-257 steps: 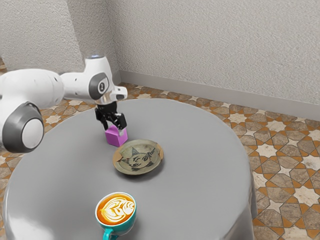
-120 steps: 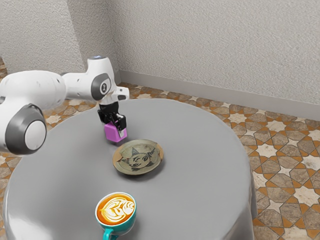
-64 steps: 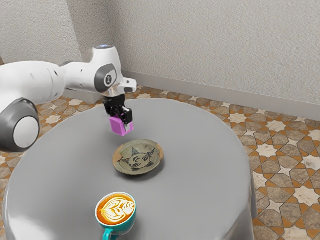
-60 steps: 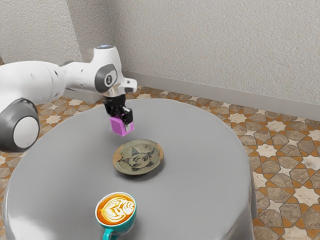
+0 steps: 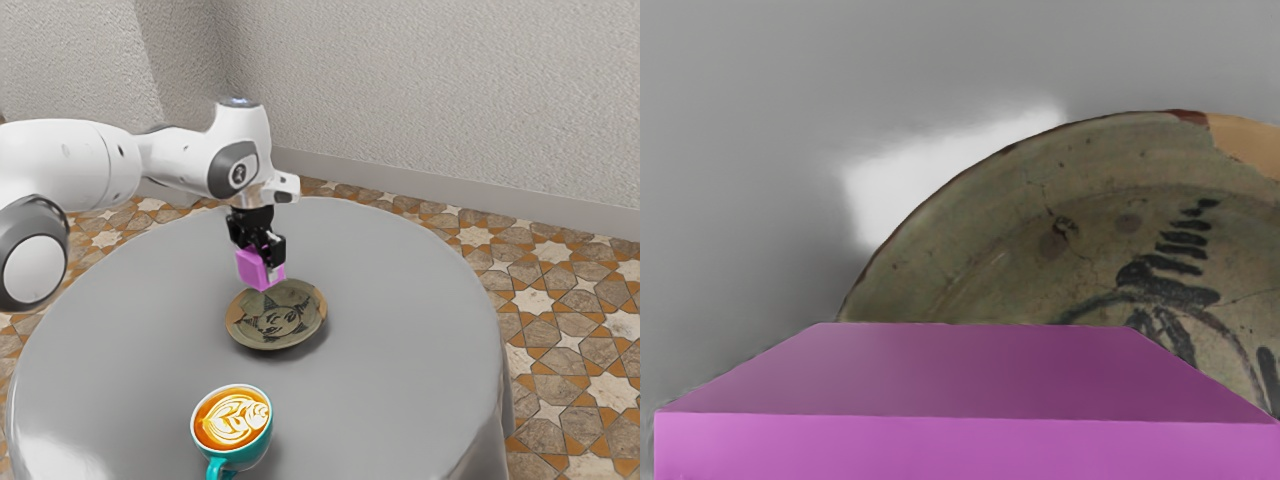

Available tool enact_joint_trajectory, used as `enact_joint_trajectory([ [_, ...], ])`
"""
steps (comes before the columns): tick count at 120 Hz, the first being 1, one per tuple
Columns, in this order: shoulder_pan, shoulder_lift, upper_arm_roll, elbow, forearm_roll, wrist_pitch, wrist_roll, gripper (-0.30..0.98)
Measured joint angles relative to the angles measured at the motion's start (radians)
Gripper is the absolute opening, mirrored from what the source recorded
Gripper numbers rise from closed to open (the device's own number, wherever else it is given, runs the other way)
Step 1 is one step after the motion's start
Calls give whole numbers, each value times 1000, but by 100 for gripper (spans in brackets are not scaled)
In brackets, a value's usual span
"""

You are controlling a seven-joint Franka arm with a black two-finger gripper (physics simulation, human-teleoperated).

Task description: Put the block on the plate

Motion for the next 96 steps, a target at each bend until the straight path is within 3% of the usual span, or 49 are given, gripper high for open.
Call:
enact_joint_trajectory([
  [32,-66,-36,-3,-95,25,6,-69,44],
  [96,-81,-48,-3,-152,28,41,-160,46],
])
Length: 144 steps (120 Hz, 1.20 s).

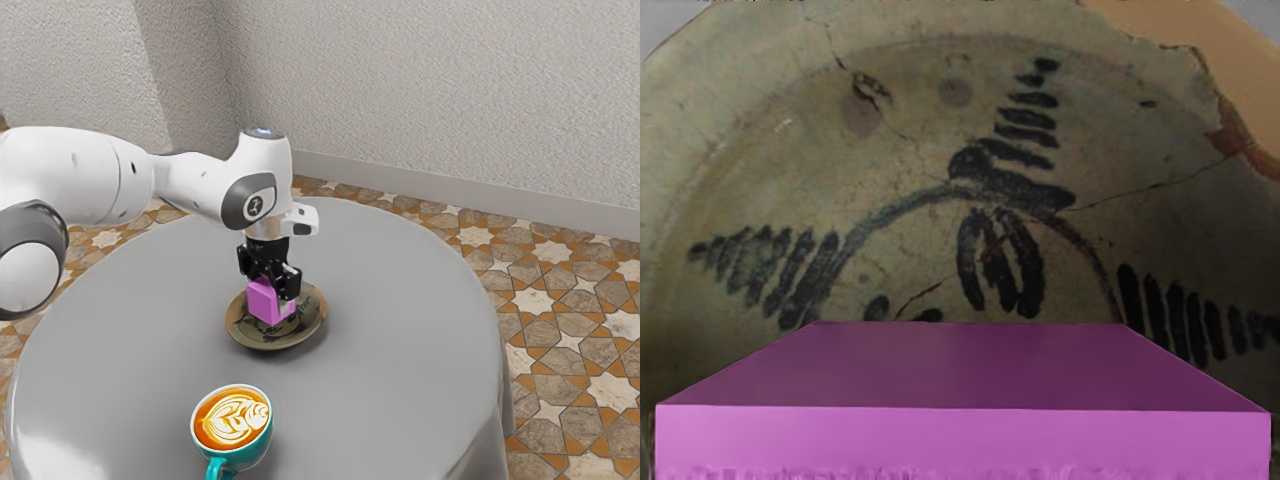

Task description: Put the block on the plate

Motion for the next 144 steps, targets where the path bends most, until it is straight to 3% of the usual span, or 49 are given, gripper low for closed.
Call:
enact_joint_trajectory([
  [46,1,-50,-9,14,30,-18,-21,65],
  [114,25,-246,-4,67,22,-201,-17,68],
  [144,84,-351,67,143,43,-332,9,69],
])
